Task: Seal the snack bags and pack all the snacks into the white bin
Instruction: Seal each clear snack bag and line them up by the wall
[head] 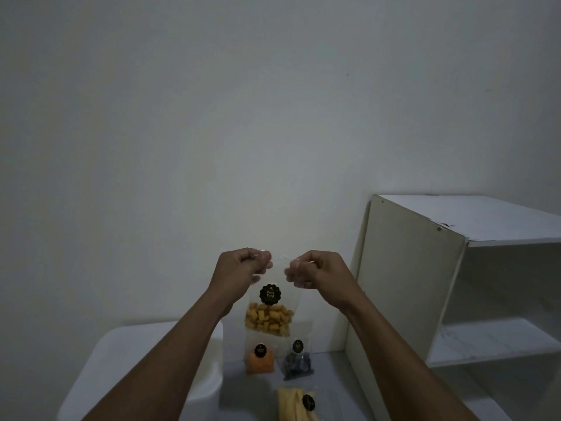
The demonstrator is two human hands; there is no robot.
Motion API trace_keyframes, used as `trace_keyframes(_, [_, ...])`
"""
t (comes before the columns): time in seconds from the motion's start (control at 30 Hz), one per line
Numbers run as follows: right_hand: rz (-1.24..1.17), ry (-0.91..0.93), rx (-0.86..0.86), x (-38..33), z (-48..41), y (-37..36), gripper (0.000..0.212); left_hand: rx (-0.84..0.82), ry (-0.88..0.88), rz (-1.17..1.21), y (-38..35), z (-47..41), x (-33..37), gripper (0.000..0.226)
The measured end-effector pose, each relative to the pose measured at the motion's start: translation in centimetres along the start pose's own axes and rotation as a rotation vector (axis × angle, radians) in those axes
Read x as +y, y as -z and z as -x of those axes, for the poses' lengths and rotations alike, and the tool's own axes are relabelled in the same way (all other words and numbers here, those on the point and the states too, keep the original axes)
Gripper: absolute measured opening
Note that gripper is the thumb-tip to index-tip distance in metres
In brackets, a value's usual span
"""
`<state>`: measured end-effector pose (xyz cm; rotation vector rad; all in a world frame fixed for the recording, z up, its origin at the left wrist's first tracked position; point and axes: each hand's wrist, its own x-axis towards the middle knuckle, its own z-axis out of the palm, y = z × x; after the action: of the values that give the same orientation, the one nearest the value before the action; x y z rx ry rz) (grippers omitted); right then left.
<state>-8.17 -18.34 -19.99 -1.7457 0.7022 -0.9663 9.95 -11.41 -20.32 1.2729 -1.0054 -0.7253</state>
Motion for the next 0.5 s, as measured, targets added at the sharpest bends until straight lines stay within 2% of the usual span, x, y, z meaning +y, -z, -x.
trace_keyframes(0.2, [0.082, 0.051, 0.085, 0.2, -0.8, 1.4, 0.021, 0.015, -0.024, -0.067, -1.6, -0.7, 0.5, 0.016])
trace_keyframes(0.37, [0.064, 0.010, -0.019, -0.4, -1.8, 2.9, 0.015, -0.015, -0.006, -0.093, -2.2, -1.5, 1.0, 0.016])
trace_keyframes(0.43, [0.086, -0.009, -0.017, -0.5, -2.1, 2.9, 0.014, 0.059, -0.054, -0.181, -2.7, -1.8, 0.9, 0.014])
trace_keyframes(0.5, [0.137, 0.006, 0.060, -0.1, -2.3, 2.2, 0.012, 0.259, -0.077, -0.293, -3.6, -1.9, 0.8, 0.022])
